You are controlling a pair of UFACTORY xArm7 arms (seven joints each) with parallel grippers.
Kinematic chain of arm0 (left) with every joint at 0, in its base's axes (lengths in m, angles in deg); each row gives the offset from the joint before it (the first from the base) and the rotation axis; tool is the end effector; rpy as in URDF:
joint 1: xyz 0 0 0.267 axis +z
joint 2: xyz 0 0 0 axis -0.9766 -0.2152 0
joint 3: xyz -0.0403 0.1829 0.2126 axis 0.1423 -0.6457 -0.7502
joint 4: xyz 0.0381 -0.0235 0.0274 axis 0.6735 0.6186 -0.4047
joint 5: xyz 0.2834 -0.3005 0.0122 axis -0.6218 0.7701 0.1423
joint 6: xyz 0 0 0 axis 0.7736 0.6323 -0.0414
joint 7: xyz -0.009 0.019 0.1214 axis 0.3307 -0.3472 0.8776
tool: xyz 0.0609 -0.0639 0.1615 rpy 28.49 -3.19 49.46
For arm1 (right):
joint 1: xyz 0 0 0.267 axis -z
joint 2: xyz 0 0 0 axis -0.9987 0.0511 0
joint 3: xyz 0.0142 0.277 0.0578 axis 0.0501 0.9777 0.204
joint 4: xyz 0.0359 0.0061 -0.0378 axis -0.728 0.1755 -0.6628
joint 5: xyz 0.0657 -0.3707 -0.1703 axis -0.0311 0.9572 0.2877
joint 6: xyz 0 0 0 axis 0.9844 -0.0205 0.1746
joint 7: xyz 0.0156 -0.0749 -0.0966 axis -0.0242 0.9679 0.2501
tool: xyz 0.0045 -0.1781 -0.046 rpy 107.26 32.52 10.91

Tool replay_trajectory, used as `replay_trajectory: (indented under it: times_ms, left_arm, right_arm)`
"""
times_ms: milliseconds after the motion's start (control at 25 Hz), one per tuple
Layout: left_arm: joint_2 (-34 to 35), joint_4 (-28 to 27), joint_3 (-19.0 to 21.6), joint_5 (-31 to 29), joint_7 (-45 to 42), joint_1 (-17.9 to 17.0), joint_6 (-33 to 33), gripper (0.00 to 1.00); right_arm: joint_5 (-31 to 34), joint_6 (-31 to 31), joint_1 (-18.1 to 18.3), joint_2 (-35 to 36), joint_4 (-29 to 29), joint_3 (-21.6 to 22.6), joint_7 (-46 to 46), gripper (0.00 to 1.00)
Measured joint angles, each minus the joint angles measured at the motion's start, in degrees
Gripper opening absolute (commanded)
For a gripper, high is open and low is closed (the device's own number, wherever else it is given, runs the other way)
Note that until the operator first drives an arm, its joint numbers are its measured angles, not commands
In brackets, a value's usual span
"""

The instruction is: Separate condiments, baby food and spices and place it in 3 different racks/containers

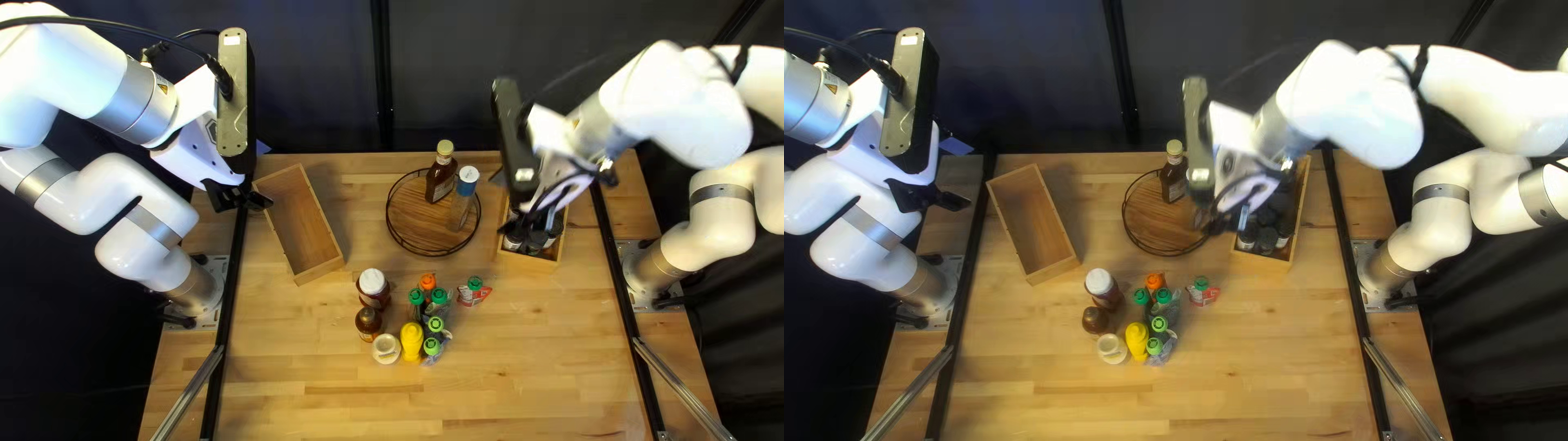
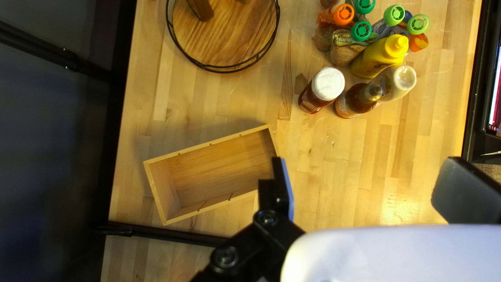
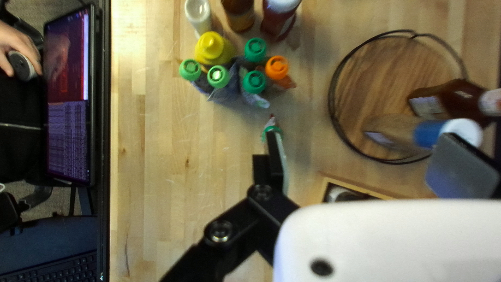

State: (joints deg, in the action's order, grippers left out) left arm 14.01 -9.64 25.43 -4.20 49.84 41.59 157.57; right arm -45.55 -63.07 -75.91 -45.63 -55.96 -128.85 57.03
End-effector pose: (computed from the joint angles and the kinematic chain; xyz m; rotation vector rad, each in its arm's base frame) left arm 0.3566 -0.0165 0.4600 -2.9959 -0.1532 -0.7090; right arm 0.4985 -0.0237 0.4418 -2.9938 -0.0103 -0.8173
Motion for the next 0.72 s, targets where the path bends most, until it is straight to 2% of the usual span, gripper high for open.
replay_trajectory:
  times_ms: [360,720]
  left_arm:
    - [0.00,0.00,0.00,0.00,0.00,0.00,0.00,1.00]
    - [0.00,0.00,0.00,0.00,0.00,0.00,0.00,1.00]
  right_arm:
    - [1.95,-6.84,0.99,2.46,-6.96,-3.09,1.91,1.00]
    - [2.04,-7.34,0.84,4.24,-6.14,-3.35,2.38,1.00]
